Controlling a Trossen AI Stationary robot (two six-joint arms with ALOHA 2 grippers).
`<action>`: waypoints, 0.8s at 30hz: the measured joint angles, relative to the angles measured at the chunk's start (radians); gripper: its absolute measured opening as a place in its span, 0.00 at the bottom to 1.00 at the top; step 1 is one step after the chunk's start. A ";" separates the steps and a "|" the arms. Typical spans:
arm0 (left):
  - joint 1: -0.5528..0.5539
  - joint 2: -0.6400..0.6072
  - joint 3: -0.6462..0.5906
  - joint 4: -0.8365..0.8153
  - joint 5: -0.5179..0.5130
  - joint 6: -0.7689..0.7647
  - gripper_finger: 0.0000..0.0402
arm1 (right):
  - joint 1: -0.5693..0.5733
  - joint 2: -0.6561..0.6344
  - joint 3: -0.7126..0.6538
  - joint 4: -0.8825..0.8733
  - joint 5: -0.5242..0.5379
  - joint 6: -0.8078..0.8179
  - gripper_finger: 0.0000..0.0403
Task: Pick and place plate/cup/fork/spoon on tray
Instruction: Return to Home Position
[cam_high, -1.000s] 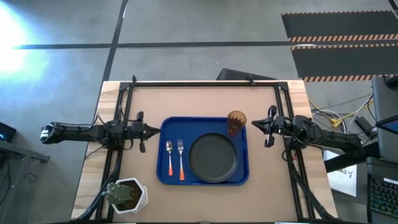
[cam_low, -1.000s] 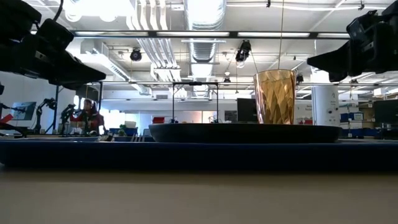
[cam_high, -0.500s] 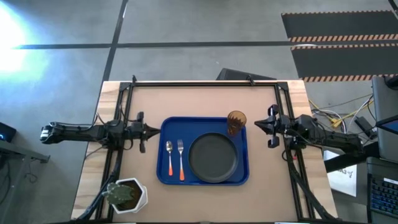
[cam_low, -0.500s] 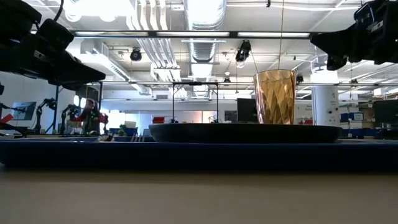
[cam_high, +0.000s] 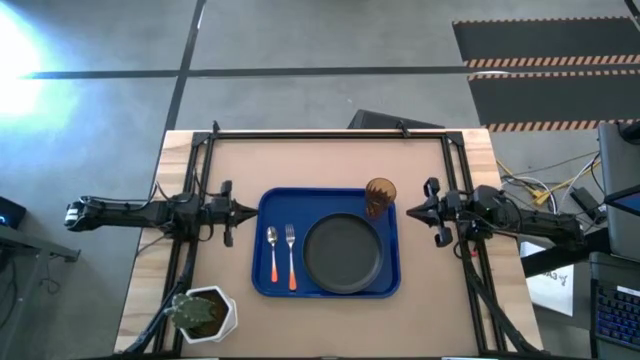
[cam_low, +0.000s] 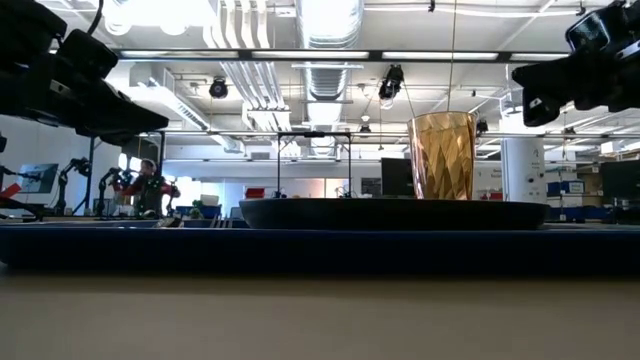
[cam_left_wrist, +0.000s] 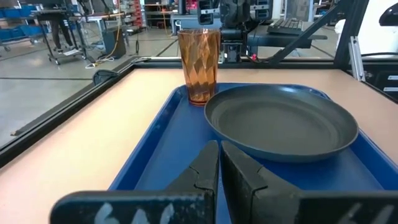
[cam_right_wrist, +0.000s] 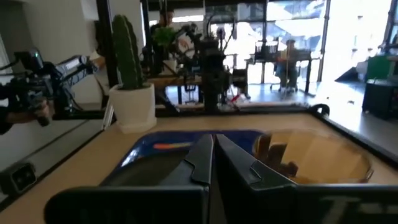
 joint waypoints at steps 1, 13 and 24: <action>0.000 0.000 0.000 0.000 0.000 0.001 0.00 | 0.003 0.003 0.000 -0.020 0.000 0.000 0.02; 0.000 0.044 0.000 -0.001 -0.002 0.001 0.00 | 0.008 0.018 0.000 -0.048 0.116 -0.042 0.02; 0.000 0.094 0.000 0.000 -0.003 0.001 0.00 | 0.008 0.083 0.000 -0.050 0.116 0.000 0.02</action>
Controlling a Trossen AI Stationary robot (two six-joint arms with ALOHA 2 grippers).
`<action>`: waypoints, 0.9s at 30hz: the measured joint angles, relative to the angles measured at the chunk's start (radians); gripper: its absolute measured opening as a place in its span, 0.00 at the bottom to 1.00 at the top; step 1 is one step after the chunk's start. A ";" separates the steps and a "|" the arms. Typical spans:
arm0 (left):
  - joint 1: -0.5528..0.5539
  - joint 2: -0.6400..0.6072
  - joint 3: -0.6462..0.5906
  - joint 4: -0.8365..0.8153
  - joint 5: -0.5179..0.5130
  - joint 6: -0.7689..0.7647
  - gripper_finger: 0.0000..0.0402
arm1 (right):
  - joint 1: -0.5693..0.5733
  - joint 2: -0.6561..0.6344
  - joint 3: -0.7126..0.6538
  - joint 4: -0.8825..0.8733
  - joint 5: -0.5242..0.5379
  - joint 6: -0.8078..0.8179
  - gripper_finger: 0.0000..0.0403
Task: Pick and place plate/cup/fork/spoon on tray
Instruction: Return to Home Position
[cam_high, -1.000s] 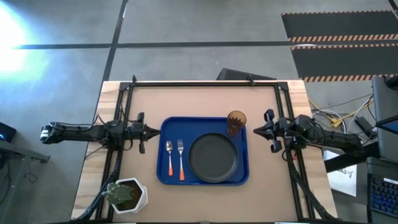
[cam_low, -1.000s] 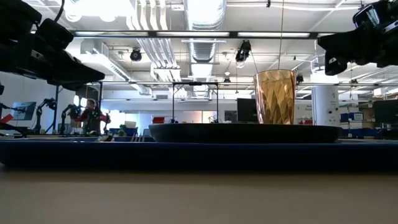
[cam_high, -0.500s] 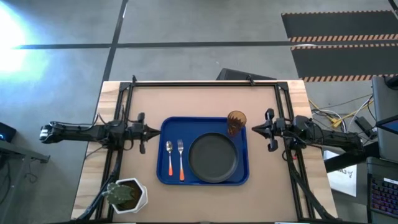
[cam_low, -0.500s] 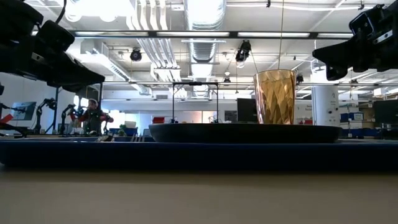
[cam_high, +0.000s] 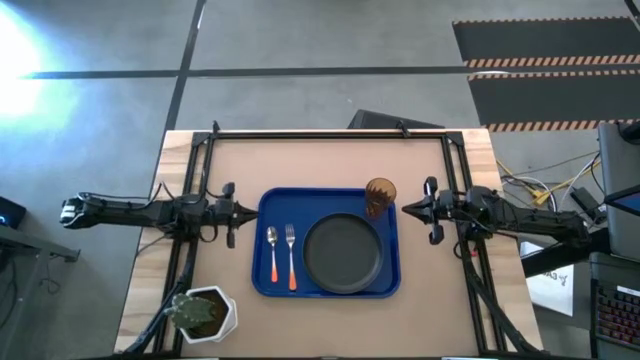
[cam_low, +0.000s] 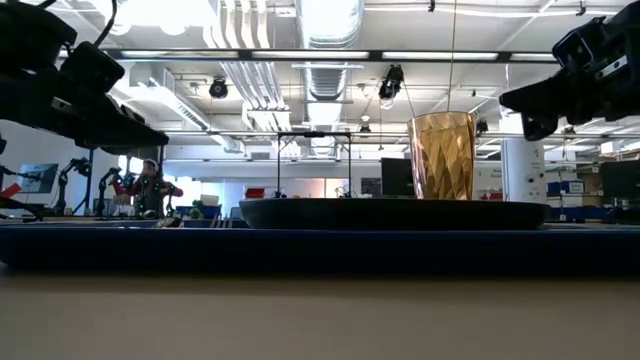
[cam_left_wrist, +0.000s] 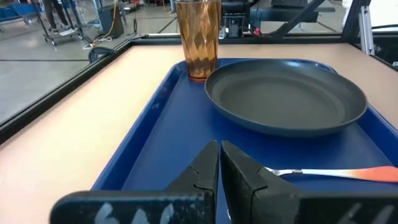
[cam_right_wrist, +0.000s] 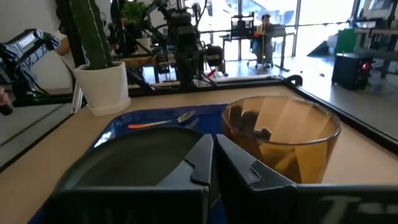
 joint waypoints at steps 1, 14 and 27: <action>0.000 0.001 0.000 0.000 0.000 0.000 0.00 | 0.000 0.007 0.000 0.000 0.000 -0.001 0.02; 0.006 -0.088 0.000 0.005 -0.006 -0.049 0.00 | 0.000 0.004 0.000 0.114 -0.014 -0.072 0.02; 0.006 -0.173 0.000 -0.004 0.001 -0.018 0.00 | 0.000 -0.093 0.000 0.043 -0.065 -0.071 0.02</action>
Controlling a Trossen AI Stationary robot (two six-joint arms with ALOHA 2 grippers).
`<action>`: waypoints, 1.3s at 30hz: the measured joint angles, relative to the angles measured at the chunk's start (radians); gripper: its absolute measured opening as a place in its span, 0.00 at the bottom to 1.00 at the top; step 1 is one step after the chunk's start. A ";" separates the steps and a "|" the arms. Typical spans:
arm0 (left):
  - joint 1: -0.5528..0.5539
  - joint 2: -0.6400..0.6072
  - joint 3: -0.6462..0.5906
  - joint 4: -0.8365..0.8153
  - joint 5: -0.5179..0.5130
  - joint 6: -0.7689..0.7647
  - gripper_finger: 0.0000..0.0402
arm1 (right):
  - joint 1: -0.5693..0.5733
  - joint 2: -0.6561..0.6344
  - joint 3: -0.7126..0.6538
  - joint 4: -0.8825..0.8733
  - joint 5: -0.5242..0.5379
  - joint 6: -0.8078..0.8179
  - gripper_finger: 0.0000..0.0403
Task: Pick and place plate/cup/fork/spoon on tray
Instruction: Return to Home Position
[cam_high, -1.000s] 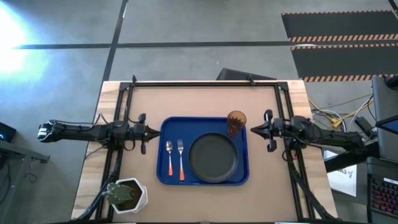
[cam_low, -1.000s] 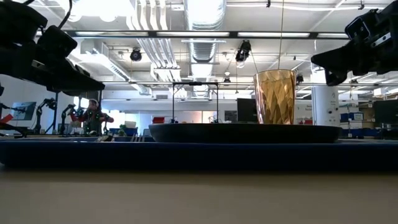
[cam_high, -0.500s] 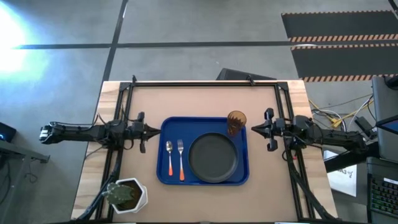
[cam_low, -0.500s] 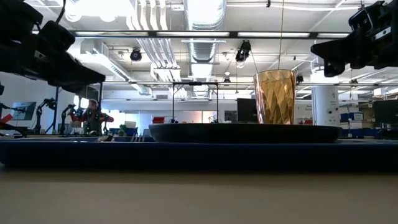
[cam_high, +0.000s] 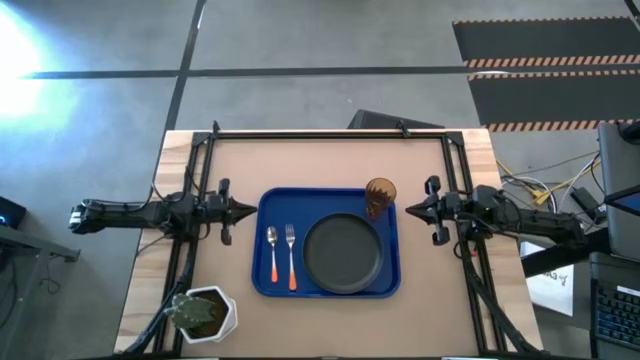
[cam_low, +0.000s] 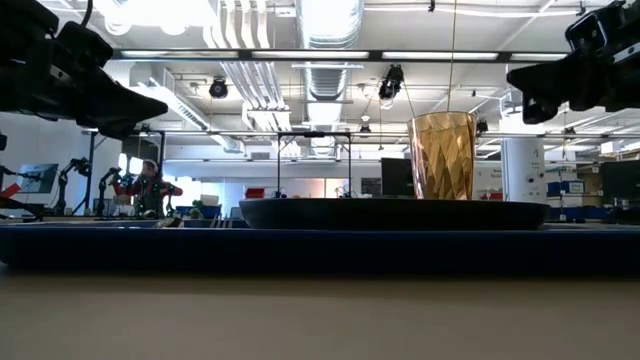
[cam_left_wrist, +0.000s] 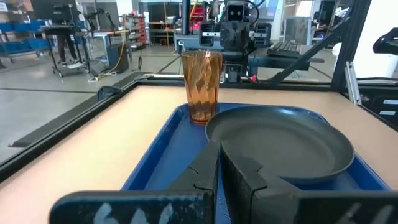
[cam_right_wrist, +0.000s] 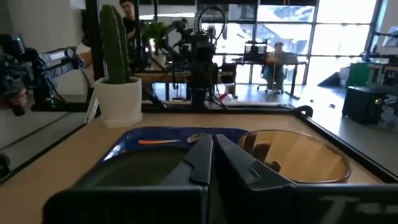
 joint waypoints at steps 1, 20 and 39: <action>0.000 0.000 0.000 -0.001 0.000 -0.003 0.00 | 0.000 0.000 0.000 0.004 0.001 0.003 0.02; 0.001 0.036 0.000 0.008 -0.014 0.003 0.00 | 0.004 0.002 0.000 -0.028 0.003 -0.019 0.02; 0.001 0.043 0.000 0.028 -0.016 0.002 0.00 | 0.004 0.003 0.000 -0.031 0.004 0.019 0.02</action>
